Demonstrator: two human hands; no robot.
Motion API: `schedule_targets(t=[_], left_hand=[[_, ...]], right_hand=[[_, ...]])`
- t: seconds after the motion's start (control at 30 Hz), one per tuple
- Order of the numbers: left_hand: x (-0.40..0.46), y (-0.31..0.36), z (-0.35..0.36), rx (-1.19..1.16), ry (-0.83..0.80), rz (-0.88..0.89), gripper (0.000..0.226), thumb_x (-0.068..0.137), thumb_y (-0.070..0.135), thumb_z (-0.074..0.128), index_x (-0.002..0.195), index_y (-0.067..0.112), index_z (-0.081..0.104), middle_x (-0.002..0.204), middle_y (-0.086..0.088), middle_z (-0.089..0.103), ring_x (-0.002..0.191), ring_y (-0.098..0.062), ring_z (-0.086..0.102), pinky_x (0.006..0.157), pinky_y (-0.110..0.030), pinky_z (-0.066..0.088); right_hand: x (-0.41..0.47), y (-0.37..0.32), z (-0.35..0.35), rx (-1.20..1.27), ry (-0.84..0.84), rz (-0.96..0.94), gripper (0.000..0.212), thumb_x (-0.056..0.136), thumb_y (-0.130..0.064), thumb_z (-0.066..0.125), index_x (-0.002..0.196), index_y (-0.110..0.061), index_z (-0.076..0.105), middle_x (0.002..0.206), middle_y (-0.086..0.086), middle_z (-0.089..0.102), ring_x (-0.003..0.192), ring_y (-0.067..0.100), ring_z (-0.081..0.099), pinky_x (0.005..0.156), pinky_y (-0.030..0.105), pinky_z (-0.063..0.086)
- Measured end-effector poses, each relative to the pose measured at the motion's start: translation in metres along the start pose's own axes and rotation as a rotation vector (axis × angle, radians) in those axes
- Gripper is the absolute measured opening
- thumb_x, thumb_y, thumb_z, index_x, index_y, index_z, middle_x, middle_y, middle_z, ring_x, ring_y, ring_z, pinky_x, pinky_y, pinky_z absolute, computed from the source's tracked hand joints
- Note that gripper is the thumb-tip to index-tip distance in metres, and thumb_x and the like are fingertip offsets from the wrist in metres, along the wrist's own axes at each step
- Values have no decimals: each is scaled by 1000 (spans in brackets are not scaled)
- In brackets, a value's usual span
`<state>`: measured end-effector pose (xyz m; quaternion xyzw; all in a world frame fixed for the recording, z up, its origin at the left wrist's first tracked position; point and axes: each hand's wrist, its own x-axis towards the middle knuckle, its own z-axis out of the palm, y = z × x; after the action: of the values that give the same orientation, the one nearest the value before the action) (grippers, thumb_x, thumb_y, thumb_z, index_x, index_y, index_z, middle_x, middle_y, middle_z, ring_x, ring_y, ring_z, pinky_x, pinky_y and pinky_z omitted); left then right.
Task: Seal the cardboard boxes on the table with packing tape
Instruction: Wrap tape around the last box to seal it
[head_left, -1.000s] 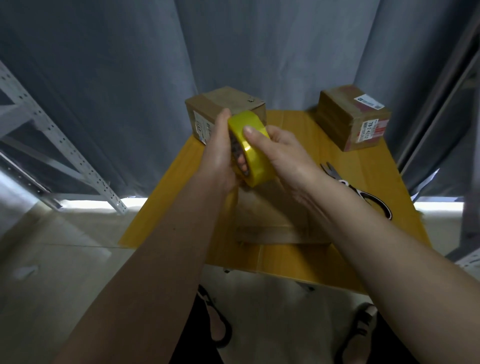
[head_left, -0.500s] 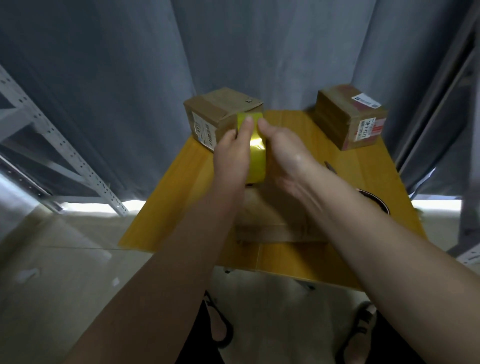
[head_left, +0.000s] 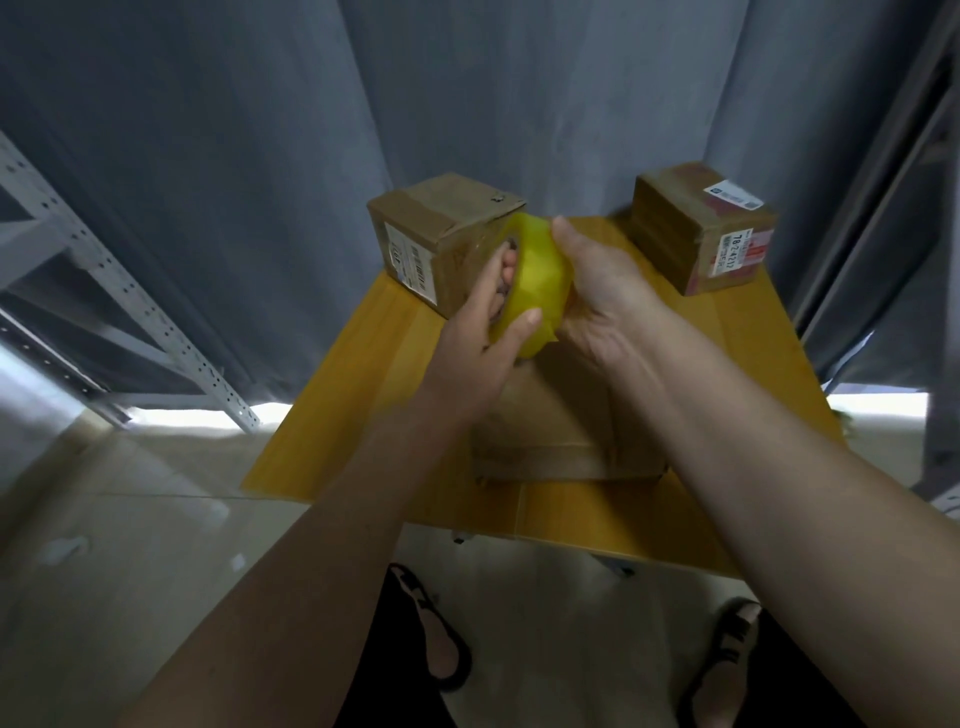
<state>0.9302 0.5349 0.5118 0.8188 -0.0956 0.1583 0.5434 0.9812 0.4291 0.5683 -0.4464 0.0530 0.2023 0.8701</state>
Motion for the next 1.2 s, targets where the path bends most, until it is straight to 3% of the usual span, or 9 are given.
schedule_targets(t=[0.17, 0.27, 0.4, 0.6, 0.8, 0.87, 1.0, 1.07, 1.2], left_hand=[[10, 0, -1, -195, 146, -129, 52, 97, 9, 55, 145, 4, 37, 129, -18, 61, 115, -23, 62, 90, -26, 51], [11, 4, 1, -271, 192, -147, 47, 97, 9, 54, 143, 8, 42, 113, -1, 68, 99, -8, 67, 82, -23, 53], [15, 6, -2, -351, 203, -220, 43, 101, 19, 50, 143, 11, 46, 128, -1, 63, 116, -10, 61, 95, -28, 51], [24, 7, -5, -410, 254, -411, 40, 104, 33, 39, 139, 16, 51, 132, -10, 59, 122, -23, 56, 104, -44, 44], [30, 9, -19, -404, 260, -434, 45, 93, 56, 49, 116, 20, 62, 97, -3, 67, 84, -20, 64, 74, -37, 54], [27, 12, -18, -561, 87, -506, 46, 87, 62, 54, 83, 18, 66, 63, -2, 50, 56, -15, 51, 53, -27, 46], [27, 12, -16, -617, 42, -619, 61, 86, 65, 52, 43, 22, 47, 41, 4, 41, 41, -12, 50, 51, -25, 48], [33, 15, -21, -664, 106, -679, 61, 86, 64, 51, 46, 19, 58, 43, 2, 52, 43, -14, 58, 50, -27, 51], [43, 19, -34, -874, 114, -831, 69, 79, 72, 42, 107, 15, 70, 96, -13, 73, 94, -34, 67, 80, -56, 48]], right_hand=[[-1, 10, -10, -142, -131, -48, 30, 104, -18, 38, 98, 2, 60, 87, 16, 66, 78, 23, 66, 69, 32, 58], [-3, 12, -14, -288, -190, -94, 28, 104, -16, 38, 102, 1, 61, 83, 12, 72, 76, 20, 70, 65, 28, 58], [-5, 11, -14, -501, -204, -178, 30, 101, -14, 45, 117, 8, 56, 102, 24, 65, 93, 30, 64, 83, 43, 55], [-9, 11, -8, -698, -220, -246, 33, 99, -13, 48, 123, 11, 51, 110, 34, 60, 91, 32, 58, 86, 51, 50], [-12, 9, -7, -675, -230, -248, 33, 101, -28, 47, 91, -1, 63, 70, 11, 63, 55, 16, 58, 54, 25, 53], [-13, 10, -1, -657, -252, -239, 36, 101, -31, 48, 85, -2, 63, 69, 11, 62, 54, 17, 58, 52, 28, 52], [-12, 9, 1, -668, -336, -215, 35, 102, -28, 46, 91, 1, 63, 79, 16, 64, 68, 24, 60, 66, 37, 54], [-9, 7, -3, -669, -422, -226, 25, 100, -18, 48, 104, 3, 60, 88, 13, 65, 78, 23, 62, 73, 36, 53], [-4, 3, -16, -794, -546, -312, 32, 92, 1, 56, 123, -1, 53, 100, -1, 63, 86, 0, 62, 78, 16, 49]])
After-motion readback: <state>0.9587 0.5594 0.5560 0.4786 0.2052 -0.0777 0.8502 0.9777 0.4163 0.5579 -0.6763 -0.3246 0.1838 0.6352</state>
